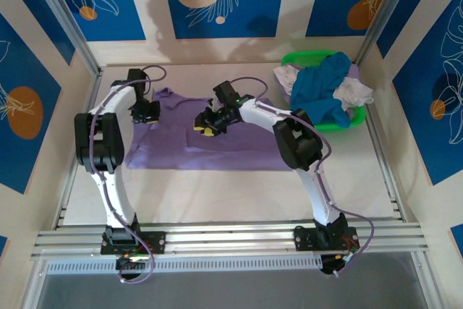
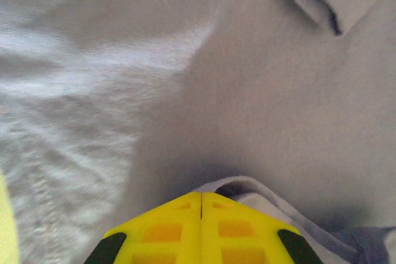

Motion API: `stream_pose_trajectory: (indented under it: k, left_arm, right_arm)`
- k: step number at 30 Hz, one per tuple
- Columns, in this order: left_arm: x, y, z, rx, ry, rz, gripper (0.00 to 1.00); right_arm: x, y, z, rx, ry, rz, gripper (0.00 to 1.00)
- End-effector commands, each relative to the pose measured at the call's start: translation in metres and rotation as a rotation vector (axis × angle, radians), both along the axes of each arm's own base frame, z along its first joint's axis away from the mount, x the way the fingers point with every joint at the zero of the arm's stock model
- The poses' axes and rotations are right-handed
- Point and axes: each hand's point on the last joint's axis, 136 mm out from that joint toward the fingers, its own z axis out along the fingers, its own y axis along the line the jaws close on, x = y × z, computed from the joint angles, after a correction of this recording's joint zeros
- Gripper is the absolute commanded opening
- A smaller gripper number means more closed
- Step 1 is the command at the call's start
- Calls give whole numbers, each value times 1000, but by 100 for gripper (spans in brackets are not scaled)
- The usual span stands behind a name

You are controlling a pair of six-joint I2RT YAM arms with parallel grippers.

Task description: Fold and stack the t-shirts

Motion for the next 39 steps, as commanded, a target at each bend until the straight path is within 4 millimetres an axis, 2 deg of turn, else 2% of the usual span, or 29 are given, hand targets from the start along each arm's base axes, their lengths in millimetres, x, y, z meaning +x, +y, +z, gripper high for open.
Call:
stream_pose_trajectory:
  k: [1, 8, 15, 20, 24, 29, 39]
  left_arm:
    - [5, 10, 28, -33, -86, 36, 0]
    - [-4, 14, 26, -50, -68, 38, 0]
    - [-7, 13, 27, -65, -69, 37, 0]
    - [-7, 14, 28, -67, -71, 38, 0]
    - [-7, 18, 30, -60, -74, 48, 0]
    - [-5, 22, 31, -61, -82, 62, 0]
    - [8, 28, 31, -56, -104, 102, 0]
  right_arm:
    - [-2, 26, 10, 75, 32, 35, 41]
    - [3, 49, -2, 146, 66, 39, 41]
    - [11, 58, -13, 175, 74, 35, 41]
    - [15, 64, -11, 228, 39, 47, 39]
    - [22, 64, -11, 241, 24, 32, 29]
    - [26, 65, -7, 256, 4, 27, 1]
    - [37, 50, 2, 183, -116, -68, 0]
